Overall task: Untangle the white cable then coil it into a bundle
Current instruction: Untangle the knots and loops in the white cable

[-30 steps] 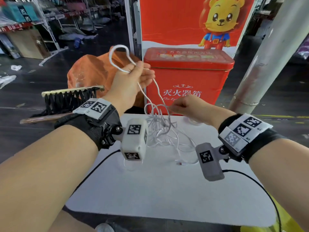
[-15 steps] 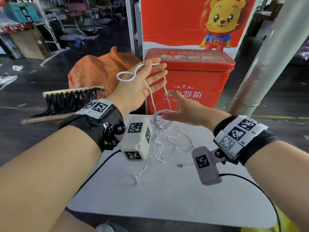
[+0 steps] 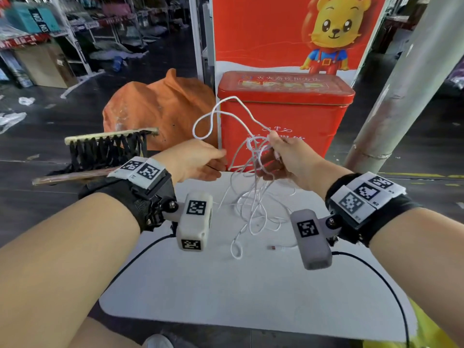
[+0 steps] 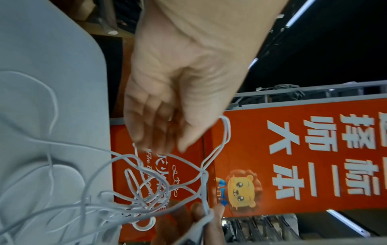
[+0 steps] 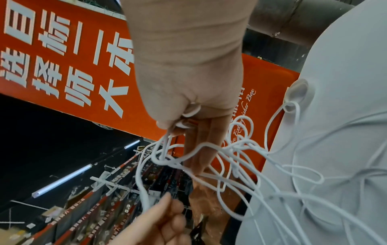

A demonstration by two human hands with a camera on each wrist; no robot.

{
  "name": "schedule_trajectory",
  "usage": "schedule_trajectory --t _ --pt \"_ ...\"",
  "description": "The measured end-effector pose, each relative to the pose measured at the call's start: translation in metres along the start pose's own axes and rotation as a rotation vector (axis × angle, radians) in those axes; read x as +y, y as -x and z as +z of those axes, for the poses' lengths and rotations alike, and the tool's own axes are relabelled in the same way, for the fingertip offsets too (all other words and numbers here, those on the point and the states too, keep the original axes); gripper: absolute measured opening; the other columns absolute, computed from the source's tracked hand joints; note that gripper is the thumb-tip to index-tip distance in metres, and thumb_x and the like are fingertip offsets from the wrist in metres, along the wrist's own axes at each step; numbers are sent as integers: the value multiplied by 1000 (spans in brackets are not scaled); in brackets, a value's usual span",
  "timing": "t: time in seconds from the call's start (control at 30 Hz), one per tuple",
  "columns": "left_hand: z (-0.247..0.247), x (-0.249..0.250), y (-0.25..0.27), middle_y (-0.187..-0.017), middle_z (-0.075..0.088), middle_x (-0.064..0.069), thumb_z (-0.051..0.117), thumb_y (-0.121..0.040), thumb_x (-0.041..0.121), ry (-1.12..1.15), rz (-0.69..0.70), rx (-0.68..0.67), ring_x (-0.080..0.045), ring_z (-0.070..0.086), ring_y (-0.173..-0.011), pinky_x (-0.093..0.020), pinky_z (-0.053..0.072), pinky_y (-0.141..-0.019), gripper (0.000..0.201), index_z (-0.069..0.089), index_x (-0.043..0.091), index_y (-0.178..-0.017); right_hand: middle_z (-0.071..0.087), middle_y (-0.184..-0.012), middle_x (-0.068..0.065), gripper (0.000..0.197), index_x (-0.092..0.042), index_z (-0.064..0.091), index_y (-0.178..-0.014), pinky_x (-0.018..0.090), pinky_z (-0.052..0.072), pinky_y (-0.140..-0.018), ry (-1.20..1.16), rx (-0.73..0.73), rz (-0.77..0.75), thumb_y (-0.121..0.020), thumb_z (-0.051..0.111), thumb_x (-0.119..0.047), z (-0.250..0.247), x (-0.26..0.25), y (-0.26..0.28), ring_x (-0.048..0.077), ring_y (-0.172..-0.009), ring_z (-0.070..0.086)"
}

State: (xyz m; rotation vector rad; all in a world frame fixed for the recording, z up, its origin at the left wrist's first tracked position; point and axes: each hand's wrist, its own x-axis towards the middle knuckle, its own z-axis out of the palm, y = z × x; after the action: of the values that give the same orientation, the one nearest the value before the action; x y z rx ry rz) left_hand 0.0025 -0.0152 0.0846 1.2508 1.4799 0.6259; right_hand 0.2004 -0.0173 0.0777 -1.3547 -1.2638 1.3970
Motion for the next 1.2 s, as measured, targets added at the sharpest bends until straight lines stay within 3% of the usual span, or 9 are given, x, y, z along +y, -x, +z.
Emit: schedule_trajectory --t 0.17,0.3,0.4,0.5,0.6,0.7,0.9,1.0,1.2 --pt "17 14 8 -87 65 -11 62 -88 40 -44 277 -92 -14 62 -74 -19 54 -61 44 61 -2 -104 69 -66 6 29 -6 57 -89 44 59 -75 -77 8 -35 -98 48 -33 6 -4 -3 29 -74 71" --pt "22 16 3 -68 53 -3 62 -90 33 -335 430 39 -8 53 -54 -17 48 -52 30 58 4 -83 66 -74 14 18 -2 56 -88 42 59 -69 -149 -100 -6 -96 53 -17 5 -9 0 27 -72 69" --pt "19 15 2 -71 56 -6 55 -94 35 -203 411 25 -14 55 -61 -22 47 -57 34 62 2 -85 57 -67 6 23 -9 57 -71 27 55 -53 -58 -111 -8 -93 56 -18 -5 -10 2 17 -62 59" --pt "20 16 3 -67 55 0 57 -92 40 -158 389 157 -8 50 -55 -18 42 -51 33 62 8 -85 55 -63 0 10 -12 64 -84 20 47 -45 24 -177 -39 -90 57 -8 -9 -10 6 8 -52 52" --pt "12 15 -2 -84 48 4 67 -85 33 -387 600 415 -6 45 -70 -17 38 -64 23 54 15 -90 64 -74 4 27 -7 63 -90 19 50 -51 77 -219 -27 -87 43 11 -5 -7 4 8 -60 59" --pt "12 19 -1 -101 50 4 68 -85 28 -628 791 277 -10 48 -92 -23 39 -87 17 66 19 -100 66 -82 11 29 -2 60 -93 24 56 -61 114 -270 11 -86 37 14 -1 -7 5 15 -69 63" --pt "21 13 -1 -72 61 -2 65 -88 27 -784 682 74 -13 51 -65 -22 39 -61 19 67 11 -79 68 -84 18 36 -3 56 -107 39 58 -77 -29 -298 27 -85 32 12 0 -6 4 30 -74 68" --pt "19 12 -3 -90 56 -5 58 -92 22 -825 682 152 -16 50 -78 -26 43 -74 20 62 4 -84 70 -69 14 24 -3 54 -94 38 60 -67 -98 -181 11 -89 34 10 -1 -8 1 27 -64 69" --pt "22 14 7 -88 66 -7 41 -101 19 -334 567 83 -14 65 -74 -23 55 -67 16 48 6 -97 65 -67 14 12 -3 51 -81 27 56 -50 -220 61 23 -93 48 0 -4 -7 -5 20 -52 66"
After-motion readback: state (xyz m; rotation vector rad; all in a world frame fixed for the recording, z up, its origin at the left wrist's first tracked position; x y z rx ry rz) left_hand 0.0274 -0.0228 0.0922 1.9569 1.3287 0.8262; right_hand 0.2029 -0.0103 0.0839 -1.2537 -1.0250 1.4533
